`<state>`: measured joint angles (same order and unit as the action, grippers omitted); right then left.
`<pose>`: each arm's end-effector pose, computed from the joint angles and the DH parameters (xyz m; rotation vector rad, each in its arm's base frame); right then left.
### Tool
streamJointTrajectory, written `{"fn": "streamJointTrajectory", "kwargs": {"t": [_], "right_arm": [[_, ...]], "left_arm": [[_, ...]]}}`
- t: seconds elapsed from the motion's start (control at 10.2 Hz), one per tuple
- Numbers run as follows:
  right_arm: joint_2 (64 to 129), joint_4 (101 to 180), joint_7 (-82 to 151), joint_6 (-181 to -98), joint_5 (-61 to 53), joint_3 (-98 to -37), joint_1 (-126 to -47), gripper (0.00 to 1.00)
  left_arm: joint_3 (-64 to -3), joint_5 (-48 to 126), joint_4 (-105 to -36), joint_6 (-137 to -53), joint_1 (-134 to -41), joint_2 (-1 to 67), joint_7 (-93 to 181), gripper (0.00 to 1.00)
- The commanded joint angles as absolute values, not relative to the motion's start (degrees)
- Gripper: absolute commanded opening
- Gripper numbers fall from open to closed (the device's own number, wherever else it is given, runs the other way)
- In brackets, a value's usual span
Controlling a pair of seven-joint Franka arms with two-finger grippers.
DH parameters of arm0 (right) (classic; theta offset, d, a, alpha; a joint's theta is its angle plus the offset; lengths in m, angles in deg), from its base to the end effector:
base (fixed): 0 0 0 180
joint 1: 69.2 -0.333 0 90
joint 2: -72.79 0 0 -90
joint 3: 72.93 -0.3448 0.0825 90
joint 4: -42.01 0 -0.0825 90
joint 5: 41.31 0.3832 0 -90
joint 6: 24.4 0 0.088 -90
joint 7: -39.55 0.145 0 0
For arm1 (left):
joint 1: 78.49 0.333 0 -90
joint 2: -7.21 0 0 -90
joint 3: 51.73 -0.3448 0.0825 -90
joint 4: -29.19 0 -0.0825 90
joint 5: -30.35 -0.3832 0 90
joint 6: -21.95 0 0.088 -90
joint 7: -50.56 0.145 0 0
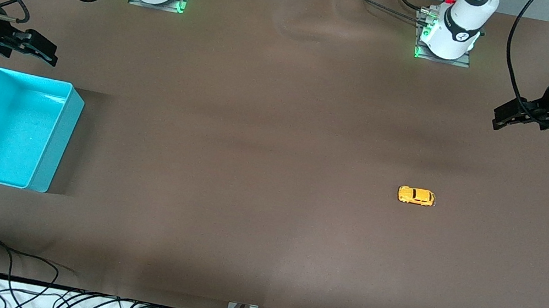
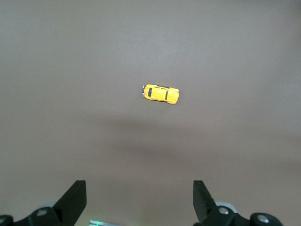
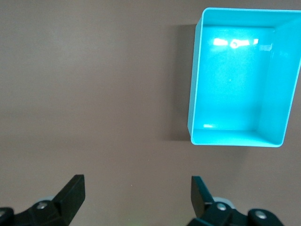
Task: Wind up and store yellow beetle car
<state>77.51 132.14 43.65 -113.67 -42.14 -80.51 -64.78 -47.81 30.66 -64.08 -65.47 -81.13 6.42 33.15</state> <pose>0.5721 0.0267 0.5672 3.1281 -0.0247 -0.1507 0.5354 -0.0626 0.5925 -3.1106 -0.2955 0.1366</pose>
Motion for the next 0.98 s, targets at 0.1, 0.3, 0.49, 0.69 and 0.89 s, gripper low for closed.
{"fn": "streamJointTrajectory", "kwargs": {"t": [0.1, 0.3, 0.49, 0.69, 0.89], "right_arm": [[78.1, 130.9, 41.9, -113.3, -41.7, -80.0, -64.4, 1.0], [78.1, 130.8, 40.8, -113.3, -41.5, -79.4, -64.3, 1.0], [78.1, 130.8, 40.8, -113.6, -41.1, -78.9, -64.2, 1.0], [78.1, 130.8, 40.8, -114.2, -40.9, -78.6, -64.2, 1.0], [78.1, 130.8, 40.8, -114.3, -41.0, -78.6, -64.1, 1.0]], "left_arm": [[-47.8, 31.0, -61.9, -63.9, -80.9, 7.4, 34.0, 1.0], [-47.8, 31.0, -61.9, -63.8, -81.0, 7.6, 33.9, 1.0], [-47.8, 31.1, -61.9, -62.6, -81.0, 7.9, 34.0, 1.0], [-48.2, 30.8, -61.9, -58.1, -80.1, 7.8, 36.7, 1.0], [-48.0, 30.7, -60.6, -58.1, -80.5, 9.6, 38.3, 1.0]]}}
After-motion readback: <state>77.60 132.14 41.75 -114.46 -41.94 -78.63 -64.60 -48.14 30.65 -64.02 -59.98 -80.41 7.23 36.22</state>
